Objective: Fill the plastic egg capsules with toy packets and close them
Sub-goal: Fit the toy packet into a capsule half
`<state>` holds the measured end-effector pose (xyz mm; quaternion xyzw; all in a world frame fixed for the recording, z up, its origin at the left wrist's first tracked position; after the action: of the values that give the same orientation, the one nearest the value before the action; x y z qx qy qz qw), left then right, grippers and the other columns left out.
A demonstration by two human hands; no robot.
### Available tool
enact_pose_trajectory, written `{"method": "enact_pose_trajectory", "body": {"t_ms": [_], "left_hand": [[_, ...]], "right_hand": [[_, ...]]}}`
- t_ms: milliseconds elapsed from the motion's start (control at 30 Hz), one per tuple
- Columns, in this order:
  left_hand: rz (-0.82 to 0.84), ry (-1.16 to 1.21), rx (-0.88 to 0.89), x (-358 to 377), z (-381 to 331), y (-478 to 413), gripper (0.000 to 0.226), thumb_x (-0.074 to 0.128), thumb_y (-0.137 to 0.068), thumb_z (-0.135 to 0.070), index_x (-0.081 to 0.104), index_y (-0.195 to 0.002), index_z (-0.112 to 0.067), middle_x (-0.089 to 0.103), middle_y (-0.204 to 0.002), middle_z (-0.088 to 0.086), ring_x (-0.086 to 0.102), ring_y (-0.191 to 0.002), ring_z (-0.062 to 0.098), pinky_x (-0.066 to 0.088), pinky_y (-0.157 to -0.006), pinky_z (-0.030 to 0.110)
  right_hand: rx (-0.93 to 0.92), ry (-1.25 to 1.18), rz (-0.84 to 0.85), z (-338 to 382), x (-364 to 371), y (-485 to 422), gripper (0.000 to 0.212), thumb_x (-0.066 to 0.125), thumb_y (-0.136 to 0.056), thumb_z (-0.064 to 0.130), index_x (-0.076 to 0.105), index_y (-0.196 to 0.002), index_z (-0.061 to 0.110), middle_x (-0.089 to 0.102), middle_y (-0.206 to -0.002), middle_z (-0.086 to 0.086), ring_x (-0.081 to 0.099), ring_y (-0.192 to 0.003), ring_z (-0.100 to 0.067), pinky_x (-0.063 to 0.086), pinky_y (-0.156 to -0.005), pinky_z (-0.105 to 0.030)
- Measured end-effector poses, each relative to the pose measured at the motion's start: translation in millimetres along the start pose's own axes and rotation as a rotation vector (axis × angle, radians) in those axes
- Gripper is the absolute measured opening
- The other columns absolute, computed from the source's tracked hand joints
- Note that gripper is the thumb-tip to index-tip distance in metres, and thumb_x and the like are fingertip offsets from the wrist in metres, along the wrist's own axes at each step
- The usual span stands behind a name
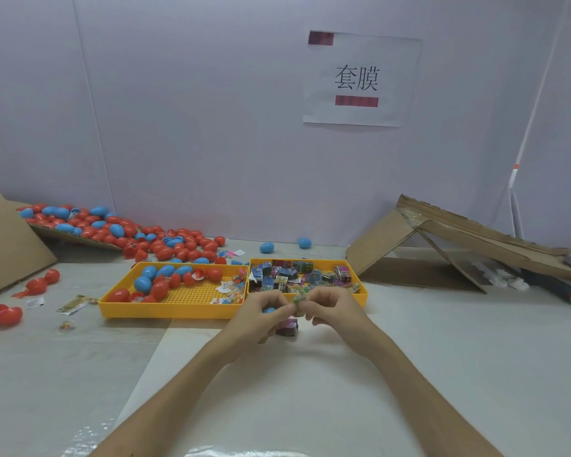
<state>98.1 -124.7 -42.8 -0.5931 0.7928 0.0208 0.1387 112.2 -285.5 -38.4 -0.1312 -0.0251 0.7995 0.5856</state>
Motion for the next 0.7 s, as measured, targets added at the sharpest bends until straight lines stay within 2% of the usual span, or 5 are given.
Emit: {"method": "enact_pose_trajectory", "body": {"t_ms": [167,267,400,700], "left_hand": [[-0.04,-0.003,0.009,-2.7,-2.3,-0.1,0.022,0.064,-0.099,-0.027,0.061,-0.084,-0.012,0.056,-0.061,-0.001,0.041,-0.045,0.008,0.029,-0.04,0.019],[-0.11,-0.054,0.0,-6.4,-1.6,-1.4,0.02,0.064,-0.099,-0.023,0.062,-0.083,-0.011,0.056,-0.06,-0.001,0.043,-0.043,0.004,0.031,-0.039,0.017],[-0.106,-0.067,-0.009,-3.4,0.1,-1.6,0.02,0.063,-0.1,-0.023,0.064,-0.084,-0.011,0.055,-0.057,-0.005,0.043,-0.043,0.002,0.031,-0.04,0.016],[-0.065,-0.019,-0.022,-2.2,2.7,-2.8,0.02,0.06,-0.102,-0.024,0.064,-0.088,-0.012,0.053,-0.062,0.002,0.039,-0.044,0.008,0.027,-0.039,0.019]], "right_hand": [[0.009,-0.051,-0.052,-2.0,-5.5,-1.0,0.009,0.076,-0.088,0.019,0.077,-0.09,0.01,0.072,-0.084,-0.005,0.065,-0.079,-0.012,0.053,-0.07,-0.024],[0.015,-0.094,-0.079,-2.2,-5.1,-1.2,0.017,0.077,-0.085,0.018,0.077,-0.097,0.007,0.074,-0.092,-0.012,0.065,-0.082,-0.015,0.051,-0.07,-0.024],[0.022,-0.195,-0.069,-0.8,-2.5,-0.5,0.021,0.079,-0.075,0.022,0.078,-0.09,0.008,0.07,-0.087,-0.013,0.058,-0.078,-0.02,0.049,-0.067,-0.025],[0.018,-0.231,-0.046,2.2,-0.2,1.1,0.019,0.078,-0.075,0.021,0.077,-0.087,0.007,0.068,-0.079,-0.008,0.06,-0.072,-0.014,0.047,-0.064,-0.025]]}}
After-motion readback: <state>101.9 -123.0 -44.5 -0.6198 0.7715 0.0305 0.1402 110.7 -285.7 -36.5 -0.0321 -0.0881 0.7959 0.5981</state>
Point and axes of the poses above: each hand's wrist, its own y-axis away from the middle knuckle, its own x-axis out of the palm, z = x × y, the point moved 6 cm from there along -y, towards the middle knuckle
